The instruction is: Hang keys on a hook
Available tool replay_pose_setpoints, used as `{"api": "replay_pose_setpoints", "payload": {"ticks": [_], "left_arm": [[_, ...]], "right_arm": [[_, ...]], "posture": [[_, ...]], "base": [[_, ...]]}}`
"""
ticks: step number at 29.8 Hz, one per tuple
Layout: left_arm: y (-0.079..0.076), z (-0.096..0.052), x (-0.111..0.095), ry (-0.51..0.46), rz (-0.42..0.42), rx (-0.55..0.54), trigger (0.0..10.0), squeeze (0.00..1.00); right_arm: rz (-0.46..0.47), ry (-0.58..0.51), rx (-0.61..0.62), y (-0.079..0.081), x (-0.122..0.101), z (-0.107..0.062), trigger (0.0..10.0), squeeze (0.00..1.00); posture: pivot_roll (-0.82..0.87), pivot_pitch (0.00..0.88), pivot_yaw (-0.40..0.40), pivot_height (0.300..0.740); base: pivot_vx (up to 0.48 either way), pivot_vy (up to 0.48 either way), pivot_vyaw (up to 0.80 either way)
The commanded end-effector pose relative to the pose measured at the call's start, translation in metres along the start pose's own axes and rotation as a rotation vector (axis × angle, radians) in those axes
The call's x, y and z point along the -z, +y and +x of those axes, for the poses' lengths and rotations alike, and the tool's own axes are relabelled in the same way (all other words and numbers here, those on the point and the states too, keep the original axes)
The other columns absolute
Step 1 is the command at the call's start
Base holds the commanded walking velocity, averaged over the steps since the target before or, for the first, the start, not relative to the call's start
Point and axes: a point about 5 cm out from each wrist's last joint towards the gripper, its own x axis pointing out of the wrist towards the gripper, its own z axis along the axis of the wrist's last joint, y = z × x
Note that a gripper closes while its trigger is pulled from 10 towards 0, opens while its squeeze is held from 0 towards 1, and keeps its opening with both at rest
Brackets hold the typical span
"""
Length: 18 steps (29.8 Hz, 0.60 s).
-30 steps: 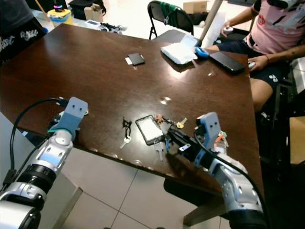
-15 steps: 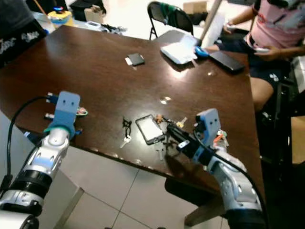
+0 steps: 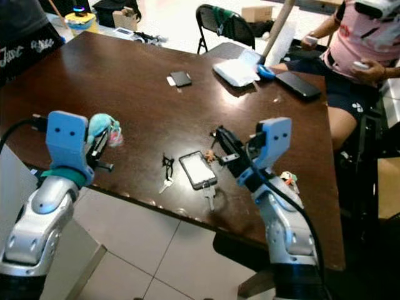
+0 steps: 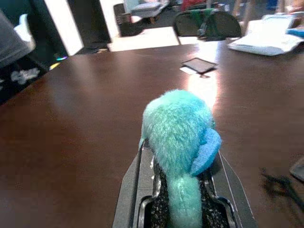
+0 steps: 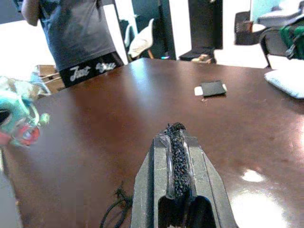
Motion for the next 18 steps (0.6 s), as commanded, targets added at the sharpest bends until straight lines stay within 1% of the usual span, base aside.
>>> {"api": "replay_pose_setpoints", "payload": {"ticks": [1, 3, 4, 5, 6, 7, 12, 14, 18], "left_arm": [[0.0, -0.007, 0.0, -0.007, 0.001, 0.026, 10.0, 0.0], [0.003, -0.016, 0.001, -0.015, 0.027, 0.034, 10.0, 0.0], [0.003, -0.016, 0.001, -0.015, 0.027, 0.034, 10.0, 0.0], [0.005, -0.019, 0.002, -0.017, 0.054, 0.042, 10.0, 0.0], [0.005, -0.019, 0.002, -0.017, 0.054, 0.042, 10.0, 0.0], [0.006, -0.021, 0.002, -0.013, 0.072, 0.05, 10.0, 0.0], [0.01, -0.018, 0.001, -0.015, 0.088, 0.037, 10.0, 0.0], [0.013, -0.014, -0.004, -0.025, 0.073, 0.019, 10.0, 0.0], [0.012, -0.013, -0.006, -0.025, 0.059, 0.019, 10.0, 0.0]], "right_arm": [[-0.028, -0.005, -0.002, 0.003, -0.001, -0.001, 10.0, 0.0], [-0.025, 0.0, 0.008, 0.002, 0.001, -0.004, 10.0, 0.0], [-0.025, 0.0, 0.008, 0.002, 0.001, -0.004, 10.0, 0.0], [-0.025, -0.003, 0.019, 0.0, 0.001, -0.005, 10.0, 0.0], [-0.025, -0.003, 0.019, 0.0, 0.001, -0.005, 10.0, 0.0], [-0.027, -0.006, 0.03, -0.001, 0.0, -0.006, 10.0, 0.0], [-0.046, -0.011, 0.053, -0.002, -0.001, -0.007, 10.0, 0.0], [-0.06, -0.021, 0.073, -0.003, -0.003, -0.006, 10.0, 0.0], [-0.07, -0.025, 0.081, -0.004, -0.003, -0.005, 10.0, 0.0]], "posture": [[0.04, 0.0, 0.042, 0.74], [0.04, 0.0, 0.043, 0.74], [0.04, 0.0, 0.043, 0.74], [0.03, 0.0, 0.048, 0.74], [0.03, 0.0, 0.048, 0.74], [0.03, 0.0, 0.048, 0.74], [0.03, 0.0, 0.051, 0.74], [0.03, 0.0, 0.054, 0.74], [0.03, 0.0, 0.054, 0.74]], "base": [[0.0, 0.0, 0.0], [0.0, 0.0, 0.0], [0.0, 0.0, 0.0], [0.0, 0.0, 0.0], [0.0, 0.0, 0.0], [0.0, 0.0, 0.0], [0.0, 0.0, 0.0], [0.0, 0.0, 0.0], [0.0, 0.0, 0.0]]}}
